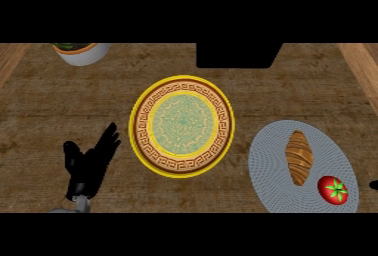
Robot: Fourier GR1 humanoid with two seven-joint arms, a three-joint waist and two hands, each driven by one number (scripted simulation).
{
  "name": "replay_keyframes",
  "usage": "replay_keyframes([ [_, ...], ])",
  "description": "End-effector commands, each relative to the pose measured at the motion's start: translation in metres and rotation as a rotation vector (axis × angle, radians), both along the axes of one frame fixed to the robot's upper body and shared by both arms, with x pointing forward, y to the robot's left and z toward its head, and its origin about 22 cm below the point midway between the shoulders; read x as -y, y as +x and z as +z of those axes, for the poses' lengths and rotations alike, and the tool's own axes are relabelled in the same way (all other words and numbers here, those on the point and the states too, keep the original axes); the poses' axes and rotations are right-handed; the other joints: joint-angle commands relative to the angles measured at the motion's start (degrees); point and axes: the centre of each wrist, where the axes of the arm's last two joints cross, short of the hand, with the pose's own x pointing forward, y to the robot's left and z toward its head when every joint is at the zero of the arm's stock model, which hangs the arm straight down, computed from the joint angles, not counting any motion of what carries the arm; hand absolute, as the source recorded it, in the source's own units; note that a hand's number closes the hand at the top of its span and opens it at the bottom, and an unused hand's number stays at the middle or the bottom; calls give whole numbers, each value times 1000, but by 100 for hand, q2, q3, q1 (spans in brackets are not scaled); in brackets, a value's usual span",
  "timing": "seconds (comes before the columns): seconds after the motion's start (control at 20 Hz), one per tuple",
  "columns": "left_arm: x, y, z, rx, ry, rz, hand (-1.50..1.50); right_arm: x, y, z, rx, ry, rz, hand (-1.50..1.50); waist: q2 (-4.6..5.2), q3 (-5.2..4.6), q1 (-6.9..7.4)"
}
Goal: Pick the croissant from the placemat and place it in the plate
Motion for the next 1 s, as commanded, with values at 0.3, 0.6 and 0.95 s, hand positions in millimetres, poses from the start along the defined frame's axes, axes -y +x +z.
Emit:
replay_keyframes([
  [0.3, 8, -10, -19, -6, -11, 19, 0, -60, 6, -44, -108, -108, -26, -150, 11, 2, 1],
  [0.6, 2, -6, -7, -32, 9, -2, 0, -90, 17, -52, -221, -62, 7, -150, 7, 2, -1],
  [0.95, -12, 17, 1, -12, 5, 14, 0, -106, 16, -69, -232, -54, 2, -150, 10, 2, -17],
])
